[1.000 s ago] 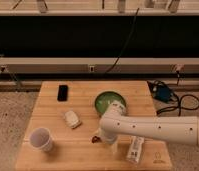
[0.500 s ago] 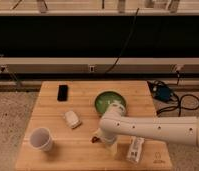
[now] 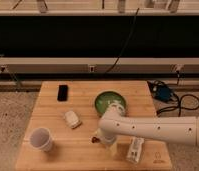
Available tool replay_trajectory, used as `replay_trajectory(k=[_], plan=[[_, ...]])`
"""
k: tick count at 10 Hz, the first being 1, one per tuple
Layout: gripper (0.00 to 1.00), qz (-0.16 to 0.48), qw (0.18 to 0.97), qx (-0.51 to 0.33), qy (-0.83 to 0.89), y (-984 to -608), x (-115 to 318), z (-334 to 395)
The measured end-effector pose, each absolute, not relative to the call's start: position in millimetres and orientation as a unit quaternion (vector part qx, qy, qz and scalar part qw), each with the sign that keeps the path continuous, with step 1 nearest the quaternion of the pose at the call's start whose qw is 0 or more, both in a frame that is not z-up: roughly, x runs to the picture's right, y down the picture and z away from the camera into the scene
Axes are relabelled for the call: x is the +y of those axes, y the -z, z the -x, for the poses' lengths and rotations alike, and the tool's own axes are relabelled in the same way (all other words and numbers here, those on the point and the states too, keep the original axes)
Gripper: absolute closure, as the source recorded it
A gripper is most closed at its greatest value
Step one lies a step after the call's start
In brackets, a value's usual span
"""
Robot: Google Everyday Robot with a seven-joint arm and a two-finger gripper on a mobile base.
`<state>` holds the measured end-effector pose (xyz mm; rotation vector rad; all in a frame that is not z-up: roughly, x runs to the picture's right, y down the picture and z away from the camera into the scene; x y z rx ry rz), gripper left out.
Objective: Place the pepper on the white sponge
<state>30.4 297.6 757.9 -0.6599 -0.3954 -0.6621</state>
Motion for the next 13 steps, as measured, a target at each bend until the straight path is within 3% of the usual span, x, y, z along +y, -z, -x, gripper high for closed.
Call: replay_trajectory(k=[13], plan=[[0.2,0.314,0.873,-0.193,0.32,-758.5,299.5,-30.0]])
